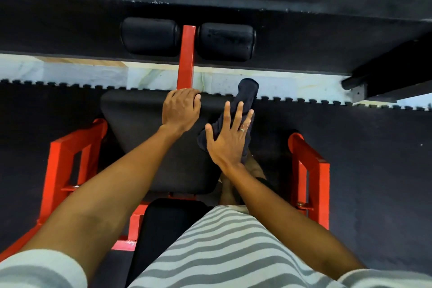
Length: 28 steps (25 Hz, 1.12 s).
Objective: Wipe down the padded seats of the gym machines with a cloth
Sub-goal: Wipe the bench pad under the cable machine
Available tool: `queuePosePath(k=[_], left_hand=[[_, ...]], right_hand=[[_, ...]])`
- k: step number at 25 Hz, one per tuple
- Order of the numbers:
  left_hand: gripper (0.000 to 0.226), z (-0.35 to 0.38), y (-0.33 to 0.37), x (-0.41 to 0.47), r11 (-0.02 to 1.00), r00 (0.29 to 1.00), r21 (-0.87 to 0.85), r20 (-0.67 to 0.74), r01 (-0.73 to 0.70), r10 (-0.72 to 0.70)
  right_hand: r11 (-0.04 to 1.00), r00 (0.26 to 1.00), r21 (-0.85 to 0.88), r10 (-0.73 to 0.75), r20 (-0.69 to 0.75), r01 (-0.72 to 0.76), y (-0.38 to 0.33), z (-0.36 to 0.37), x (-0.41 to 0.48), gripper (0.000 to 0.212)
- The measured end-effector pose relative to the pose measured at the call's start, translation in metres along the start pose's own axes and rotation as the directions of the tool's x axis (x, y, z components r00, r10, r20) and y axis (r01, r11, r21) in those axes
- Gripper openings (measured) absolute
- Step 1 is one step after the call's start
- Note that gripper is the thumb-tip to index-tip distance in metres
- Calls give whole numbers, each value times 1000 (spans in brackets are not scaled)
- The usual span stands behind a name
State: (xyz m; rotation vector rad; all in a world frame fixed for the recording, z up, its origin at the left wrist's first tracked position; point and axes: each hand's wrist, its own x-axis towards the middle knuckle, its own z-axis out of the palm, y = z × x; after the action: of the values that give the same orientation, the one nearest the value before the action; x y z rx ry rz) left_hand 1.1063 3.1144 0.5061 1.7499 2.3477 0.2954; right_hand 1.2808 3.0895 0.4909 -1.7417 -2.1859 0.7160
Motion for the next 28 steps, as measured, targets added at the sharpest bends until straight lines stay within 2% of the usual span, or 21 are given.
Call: queuePosePath(k=[3, 8, 11, 15, 18, 19, 23, 28], left_hand=[[41, 0, -1, -1, 1000, 1000, 10, -2, -1, 1], [40, 0, 0, 0, 1000, 1000, 10, -14, -4, 4], [39, 1, -2, 1, 999, 999, -2, -19, -34, 34], [37, -2, -17, -3, 993, 994, -49, 13, -111, 111], [46, -4, -33, -15, 997, 996, 3, -29, -82, 82], [47, -3, -37, -19, 997, 997, 27, -39, -66, 67], [48, -4, -52, -31, 998, 999, 59, -47, 4, -1], [50, -6, -66, -44, 997, 992, 44, -105, 68, -63]], right_hand=[[983, 986, -86, -157, 56, 161, 22, 9, -21, 87], [923, 943, -193, -328, 63, 334, 33, 12, -23, 78], [825, 841, -167, -517, 162, 540, 31, 21, -40, 84], [722, 727, -141, -625, 285, 677, 9, 37, -39, 81], [557, 557, -113, -752, 351, 823, 25, 20, -9, 75], [522, 537, -142, -775, 334, 841, 37, 8, 1, 75], [467, 546, -304, -790, 277, 830, 73, -39, 41, 75], [377, 466, -332, -848, 252, 865, 47, -14, 45, 55]])
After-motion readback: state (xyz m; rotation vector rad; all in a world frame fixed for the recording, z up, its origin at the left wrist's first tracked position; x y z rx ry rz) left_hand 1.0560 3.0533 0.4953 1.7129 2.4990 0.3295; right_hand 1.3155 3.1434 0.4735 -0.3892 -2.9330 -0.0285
